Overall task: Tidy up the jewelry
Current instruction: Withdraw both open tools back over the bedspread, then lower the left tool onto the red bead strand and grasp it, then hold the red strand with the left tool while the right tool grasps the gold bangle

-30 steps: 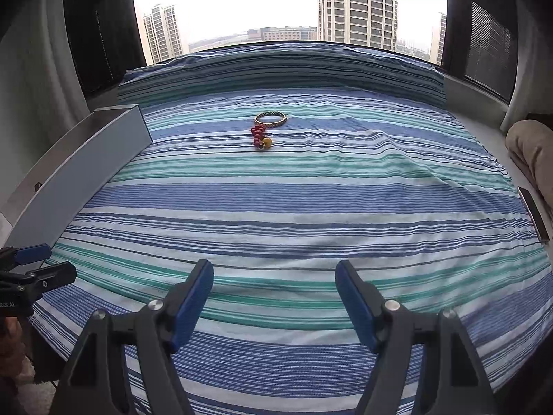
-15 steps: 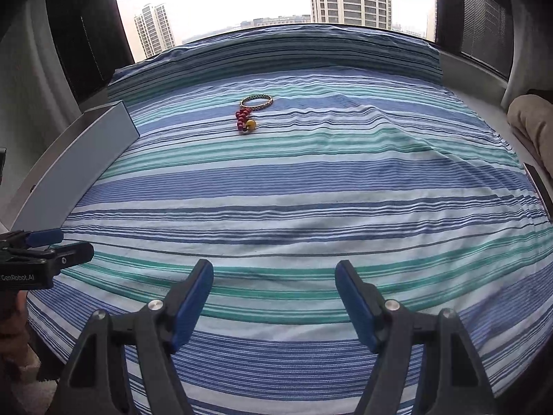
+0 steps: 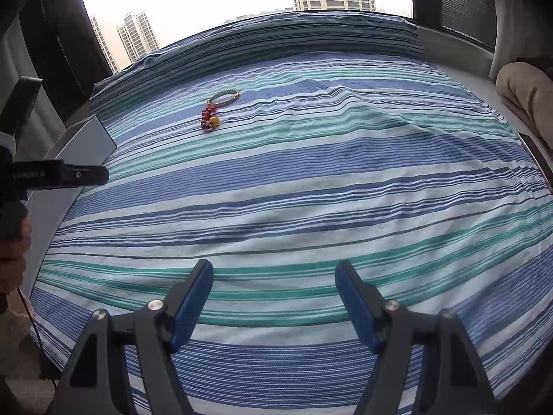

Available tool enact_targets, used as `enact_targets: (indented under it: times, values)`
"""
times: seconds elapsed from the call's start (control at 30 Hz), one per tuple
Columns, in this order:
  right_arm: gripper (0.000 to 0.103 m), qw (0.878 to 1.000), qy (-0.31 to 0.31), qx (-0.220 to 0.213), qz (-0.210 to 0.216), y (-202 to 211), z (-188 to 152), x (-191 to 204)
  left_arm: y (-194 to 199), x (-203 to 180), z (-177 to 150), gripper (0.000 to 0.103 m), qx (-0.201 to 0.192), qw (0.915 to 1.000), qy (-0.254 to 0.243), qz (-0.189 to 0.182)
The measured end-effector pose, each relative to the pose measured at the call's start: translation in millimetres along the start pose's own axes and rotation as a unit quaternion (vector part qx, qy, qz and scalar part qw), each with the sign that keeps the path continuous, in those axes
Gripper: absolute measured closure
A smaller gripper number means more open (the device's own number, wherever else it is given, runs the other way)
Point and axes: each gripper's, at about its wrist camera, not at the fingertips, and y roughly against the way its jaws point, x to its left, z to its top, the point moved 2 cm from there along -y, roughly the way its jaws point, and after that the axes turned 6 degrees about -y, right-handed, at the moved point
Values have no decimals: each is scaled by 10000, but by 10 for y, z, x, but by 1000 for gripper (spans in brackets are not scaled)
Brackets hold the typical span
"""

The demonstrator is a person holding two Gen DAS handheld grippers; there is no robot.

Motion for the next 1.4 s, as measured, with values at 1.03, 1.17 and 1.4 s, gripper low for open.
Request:
enact_targets:
  times: [1.03, 1.17, 1.4]
  values:
    - [28, 9995, -258, 88, 171, 21, -38, -104, -743, -218, 765, 96, -76, 9999, 75, 34]
    - [28, 9994, -252, 110, 186, 25, -37, -54, -271, -88, 438, 96, -331, 9994, 10, -90]
    - [28, 9993, -40, 209, 295, 62, -59, 187, 259, 108, -290, 96, -386, 9992, -45, -134]
